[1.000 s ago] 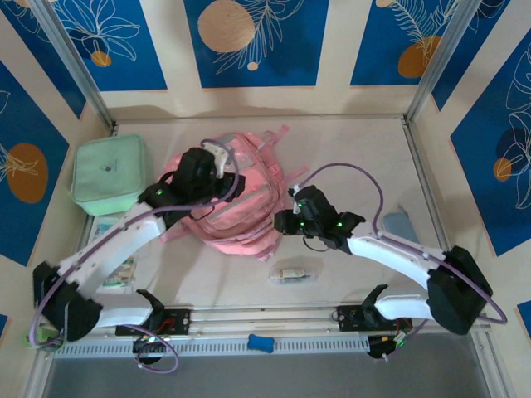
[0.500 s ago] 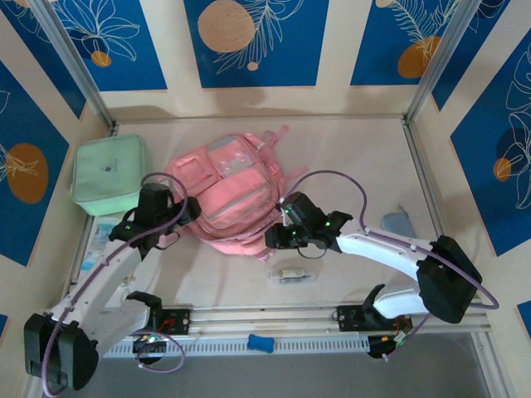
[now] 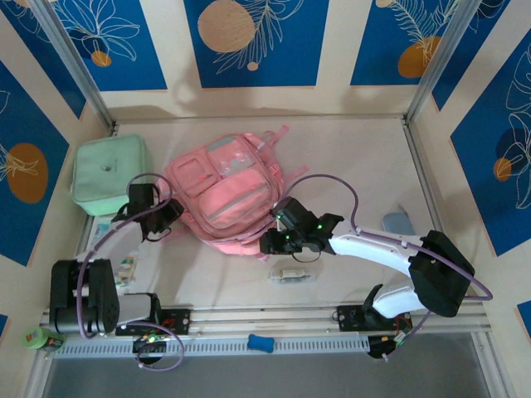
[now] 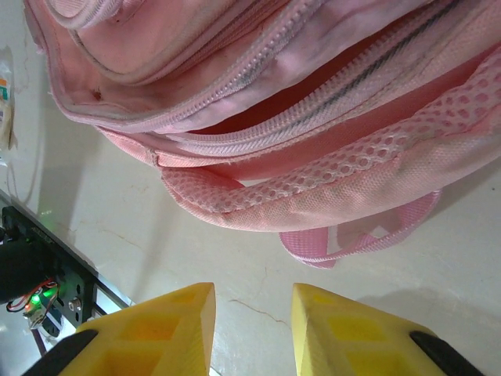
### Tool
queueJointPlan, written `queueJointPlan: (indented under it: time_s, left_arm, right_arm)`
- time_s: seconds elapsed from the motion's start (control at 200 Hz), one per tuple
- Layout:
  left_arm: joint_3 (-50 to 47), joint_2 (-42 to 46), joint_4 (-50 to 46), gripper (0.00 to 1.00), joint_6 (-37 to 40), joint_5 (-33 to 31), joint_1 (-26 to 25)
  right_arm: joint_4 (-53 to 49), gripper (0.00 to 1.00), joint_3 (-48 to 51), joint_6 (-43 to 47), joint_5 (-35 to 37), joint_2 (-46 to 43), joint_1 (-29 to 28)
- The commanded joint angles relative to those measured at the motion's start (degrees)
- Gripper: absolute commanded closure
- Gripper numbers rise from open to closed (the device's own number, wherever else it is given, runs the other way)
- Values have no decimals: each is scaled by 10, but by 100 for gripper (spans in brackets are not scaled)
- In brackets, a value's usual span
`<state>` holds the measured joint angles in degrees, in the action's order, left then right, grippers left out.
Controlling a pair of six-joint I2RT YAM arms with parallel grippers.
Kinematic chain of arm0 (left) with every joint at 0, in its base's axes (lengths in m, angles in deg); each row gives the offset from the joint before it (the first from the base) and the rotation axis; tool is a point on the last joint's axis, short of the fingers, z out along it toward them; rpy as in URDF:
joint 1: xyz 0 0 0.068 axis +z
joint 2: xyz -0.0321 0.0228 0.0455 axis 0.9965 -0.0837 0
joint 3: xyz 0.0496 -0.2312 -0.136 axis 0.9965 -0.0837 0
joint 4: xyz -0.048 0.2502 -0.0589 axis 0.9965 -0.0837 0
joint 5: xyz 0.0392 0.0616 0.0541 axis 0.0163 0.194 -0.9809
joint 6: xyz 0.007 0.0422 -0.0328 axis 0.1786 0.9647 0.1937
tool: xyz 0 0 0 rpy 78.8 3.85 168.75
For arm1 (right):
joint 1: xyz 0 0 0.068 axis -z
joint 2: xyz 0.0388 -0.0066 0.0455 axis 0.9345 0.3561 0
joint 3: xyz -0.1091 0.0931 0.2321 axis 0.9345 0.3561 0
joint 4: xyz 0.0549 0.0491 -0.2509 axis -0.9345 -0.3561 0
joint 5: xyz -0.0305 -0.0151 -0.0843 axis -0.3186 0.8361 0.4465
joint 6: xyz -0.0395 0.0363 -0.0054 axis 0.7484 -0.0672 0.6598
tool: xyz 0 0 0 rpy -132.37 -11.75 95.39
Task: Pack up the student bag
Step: Rotate the student bag at the top-center of the table.
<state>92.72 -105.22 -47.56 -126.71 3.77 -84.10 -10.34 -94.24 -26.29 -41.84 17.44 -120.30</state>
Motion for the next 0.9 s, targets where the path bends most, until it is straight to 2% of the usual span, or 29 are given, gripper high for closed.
queueJointPlan:
  time_s: [0.0, 0.16, 0.275, 0.36, 0.58, 0.71, 0.895]
  left_arm:
    - [10, -18, 76, 50, -12, -1, 8]
    - [23, -64, 109, 54, -35, -2, 8]
    - [9, -88, 187, 61, -59, 36, 7]
    - [6, -100, 200, 62, -68, 48, 6]
    - [-21, -79, 241, 90, -97, 70, -10]
    - [-36, -35, 223, 100, -111, 60, -37]
    - [-51, 17, 205, 100, -142, 32, -104]
  right_arm:
    - [-2, 68, -15, -5, 2, 5, 0]
    - [10, 68, -8, -8, -5, 11, 9]
    - [13, 68, -11, -3, -12, 21, 18]
    - [18, 69, -10, -7, -14, 26, 22]
    - [19, 68, -28, -6, -7, 49, 45]
    - [6, 69, -49, 19, 1, 67, 87]
    - [18, 69, -94, 90, -6, 110, 186]
